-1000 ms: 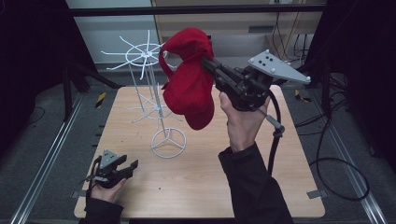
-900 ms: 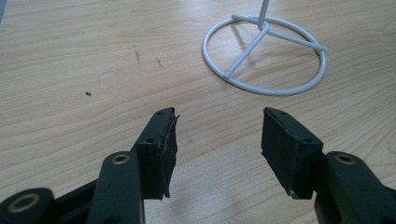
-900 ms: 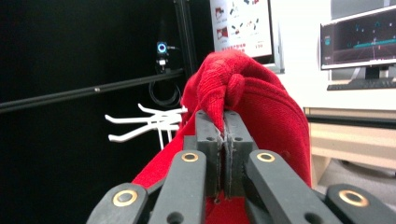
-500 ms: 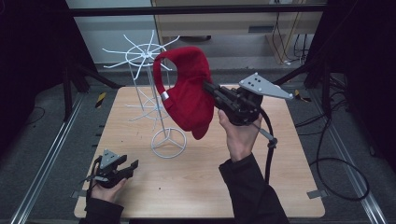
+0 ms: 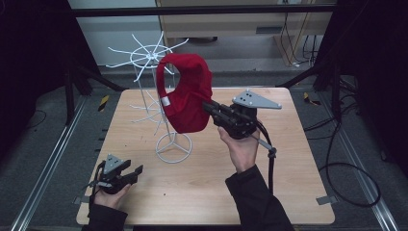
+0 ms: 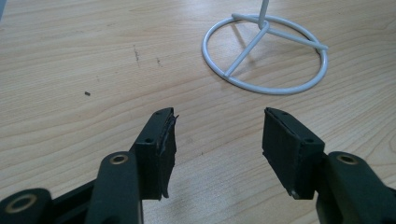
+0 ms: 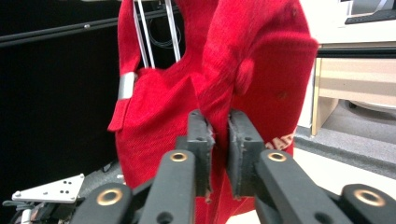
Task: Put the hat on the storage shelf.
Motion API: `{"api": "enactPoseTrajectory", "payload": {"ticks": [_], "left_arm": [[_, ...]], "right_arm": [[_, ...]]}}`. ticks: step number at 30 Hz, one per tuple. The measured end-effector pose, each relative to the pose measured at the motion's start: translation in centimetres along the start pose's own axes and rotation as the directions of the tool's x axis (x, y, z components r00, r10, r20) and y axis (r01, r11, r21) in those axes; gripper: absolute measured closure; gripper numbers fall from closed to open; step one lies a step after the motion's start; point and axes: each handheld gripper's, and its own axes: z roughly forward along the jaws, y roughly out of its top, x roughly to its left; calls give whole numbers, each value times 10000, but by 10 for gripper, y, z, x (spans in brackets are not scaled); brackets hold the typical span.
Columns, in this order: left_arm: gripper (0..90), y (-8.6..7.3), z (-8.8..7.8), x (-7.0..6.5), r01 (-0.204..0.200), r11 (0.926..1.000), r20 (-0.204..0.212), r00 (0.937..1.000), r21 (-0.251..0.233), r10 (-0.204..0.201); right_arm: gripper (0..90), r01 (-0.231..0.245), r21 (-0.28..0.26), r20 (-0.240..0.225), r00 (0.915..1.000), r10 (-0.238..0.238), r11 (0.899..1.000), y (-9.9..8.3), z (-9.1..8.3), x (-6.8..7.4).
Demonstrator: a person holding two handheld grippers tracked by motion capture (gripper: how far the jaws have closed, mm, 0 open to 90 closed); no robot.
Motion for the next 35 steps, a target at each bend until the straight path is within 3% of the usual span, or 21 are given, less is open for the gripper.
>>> {"api": "enactPoseTrajectory", "payload": {"ticks": [7,12,16,25,35], "left_arm": [[435,0,0,0,-10,10000,-8,10000,-4,10],[431,0,1,0,21,10000,-23,10000,8,-21],[420,0,0,1,2,10000,-84,10000,-45,-3],[387,-1,0,3,152,9995,-149,9998,-270,-157],[319,-2,3,6,141,9994,-100,9998,-303,-145]], "right_arm": [[581,66,-144,98,9999,-65,9999,-9,-6,-7],[405,54,-402,308,9995,-41,9992,-19,-22,-17],[330,-13,-458,505,9987,37,9989,-36,-36,-28],[235,-192,481,1257,9920,131,9987,-87,-59,-61],[155,-476,1586,2514,9679,63,9862,-156,-92,-101]]}}
